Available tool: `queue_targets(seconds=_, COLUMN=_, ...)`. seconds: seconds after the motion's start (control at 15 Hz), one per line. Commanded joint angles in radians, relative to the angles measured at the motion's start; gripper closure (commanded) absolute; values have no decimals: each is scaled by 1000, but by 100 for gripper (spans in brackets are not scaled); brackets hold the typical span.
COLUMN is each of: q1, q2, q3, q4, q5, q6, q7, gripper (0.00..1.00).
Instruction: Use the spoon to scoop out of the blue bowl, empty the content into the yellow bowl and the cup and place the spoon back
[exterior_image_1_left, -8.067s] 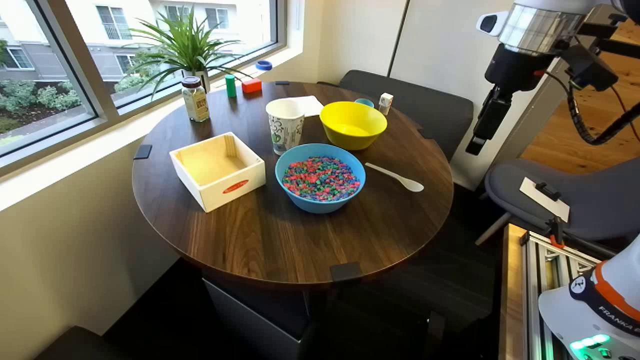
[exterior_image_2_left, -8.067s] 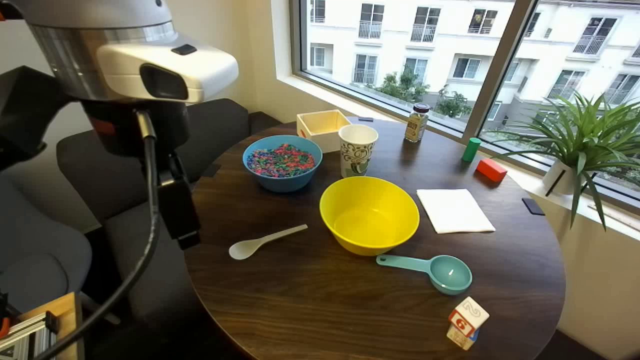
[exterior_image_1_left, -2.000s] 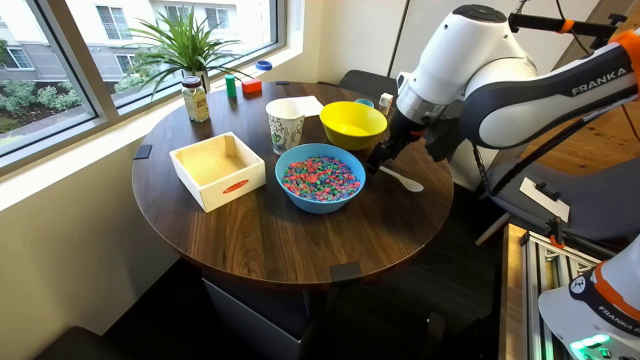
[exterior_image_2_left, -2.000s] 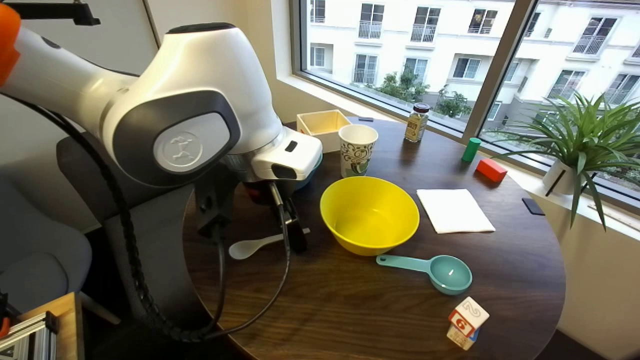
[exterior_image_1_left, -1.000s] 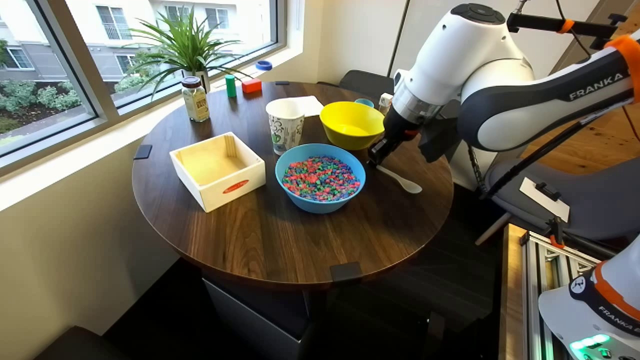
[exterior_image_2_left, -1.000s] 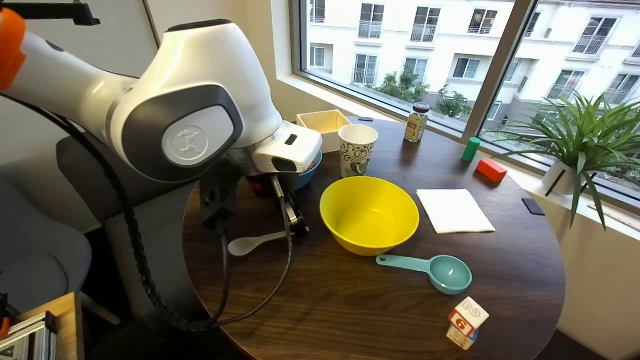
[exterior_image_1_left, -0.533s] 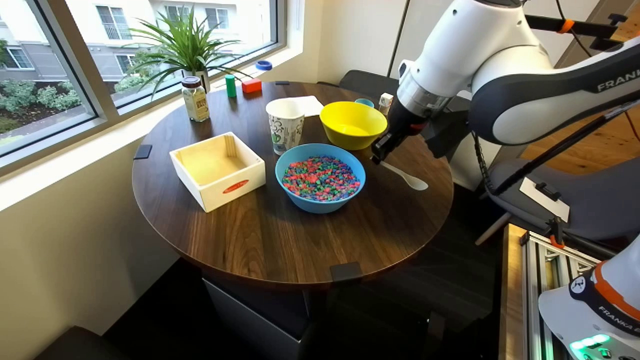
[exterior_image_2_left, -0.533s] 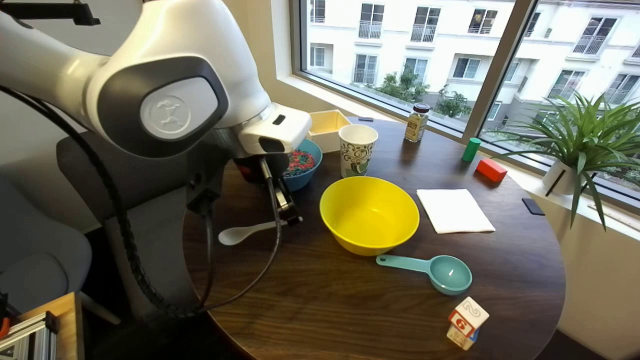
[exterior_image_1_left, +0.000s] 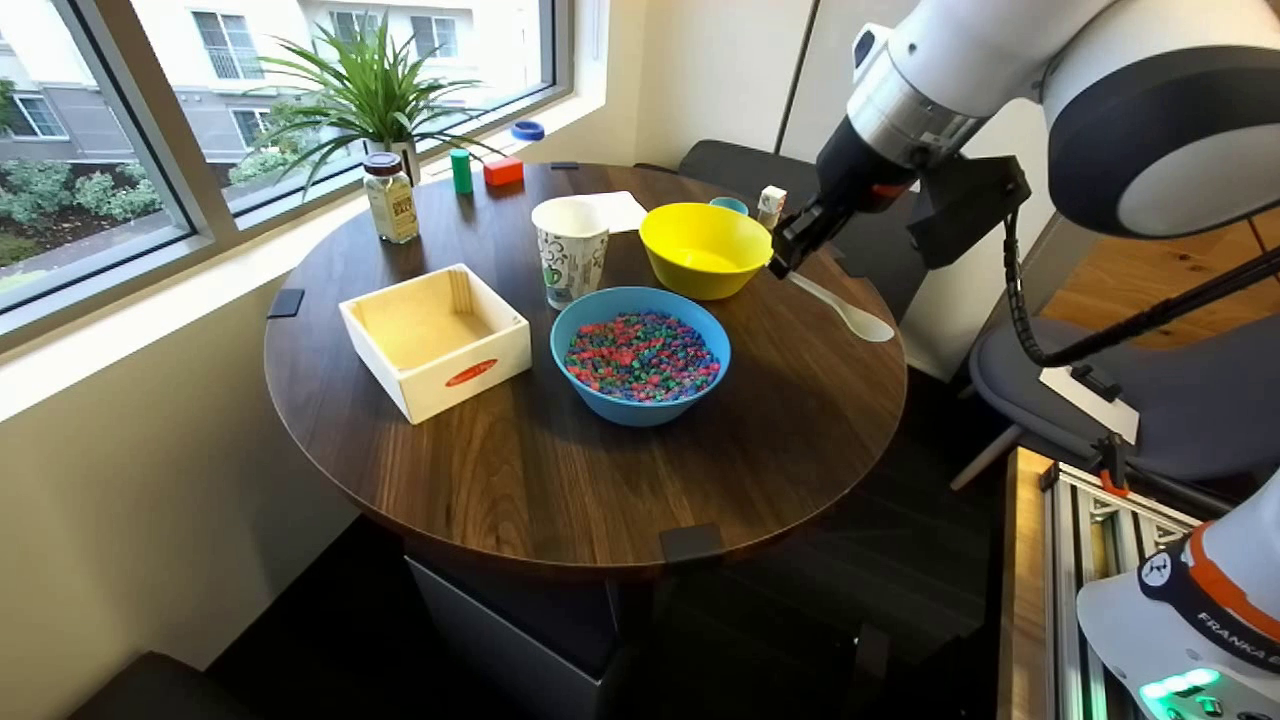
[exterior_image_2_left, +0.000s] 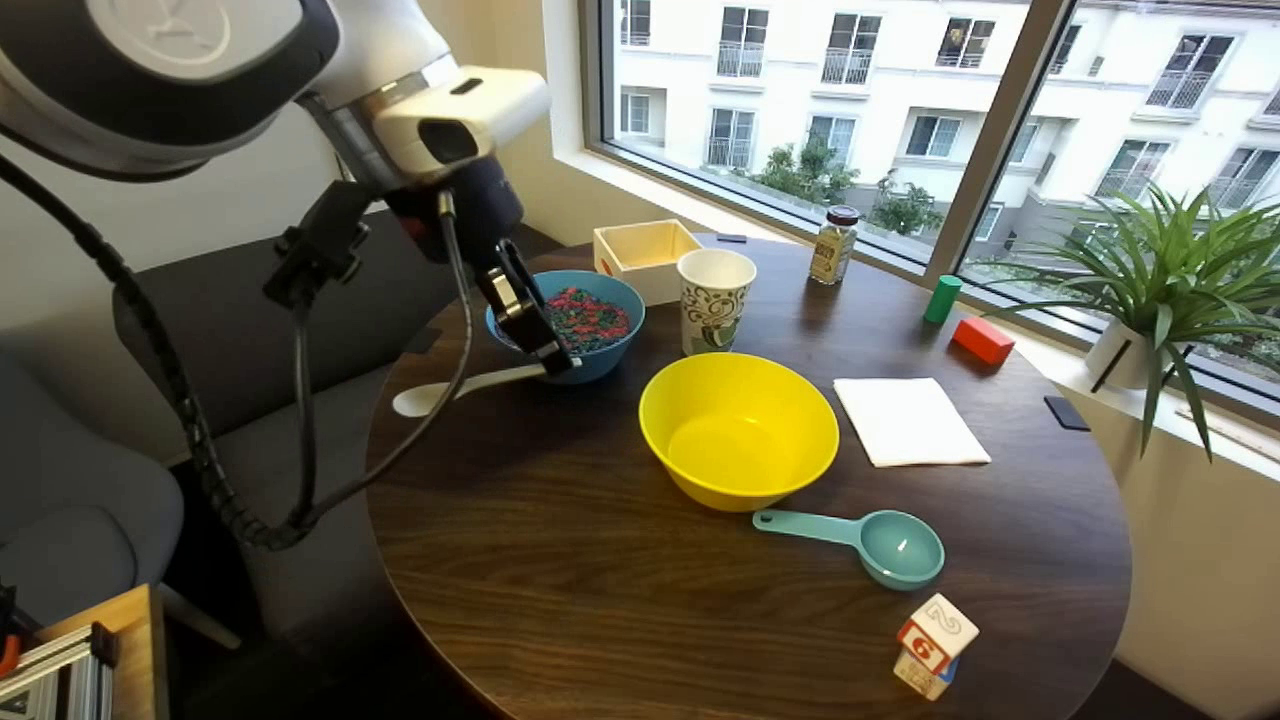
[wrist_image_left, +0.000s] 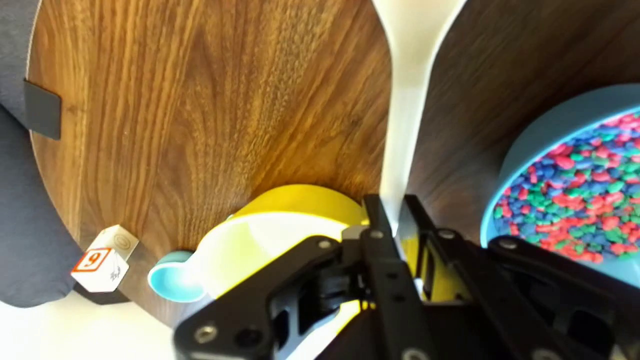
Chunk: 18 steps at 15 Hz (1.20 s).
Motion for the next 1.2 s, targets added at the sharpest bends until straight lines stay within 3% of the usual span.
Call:
queue_targets(seconds=0.0, q1=-47, q2=2, q3=49, q4=45, q5=-81, q6=6, q7=120, gripper=97)
queue_targets(seconds=0.13, q1=-32, q2=36, q3=31, q4=73, q5=-54, q6=18, q7=104, gripper=97)
queue_targets(seconds=0.2, q1=-26, q2=-3, q3=27, q4=47, q5=-55, q6=0, q7=89, gripper=88)
queue_targets(seconds=0.53, q1=-23, q2=28, q3=23, q4=72, q5=-56, q6=2, q7=90, gripper=88)
queue_targets(seconds=0.6, q1=-23, q2=29, q3=23, q4=73, q5=-56, q6=2, q7=90, gripper=97)
queue_targets(seconds=0.67, q1=-91, q2=53, q3=57, q4=84, q5=-174, q6=67, q7=254, gripper=97)
queue_targets(seconds=0.93, q1=-151, q2=108, q3=83, q4=117, q5=-368, q6=168, q7=516, gripper=97)
queue_targets(seconds=1.13, q1=-139, q2=166, q3=72, q4=164, q5=-512, q6=160, q7=691, gripper=97)
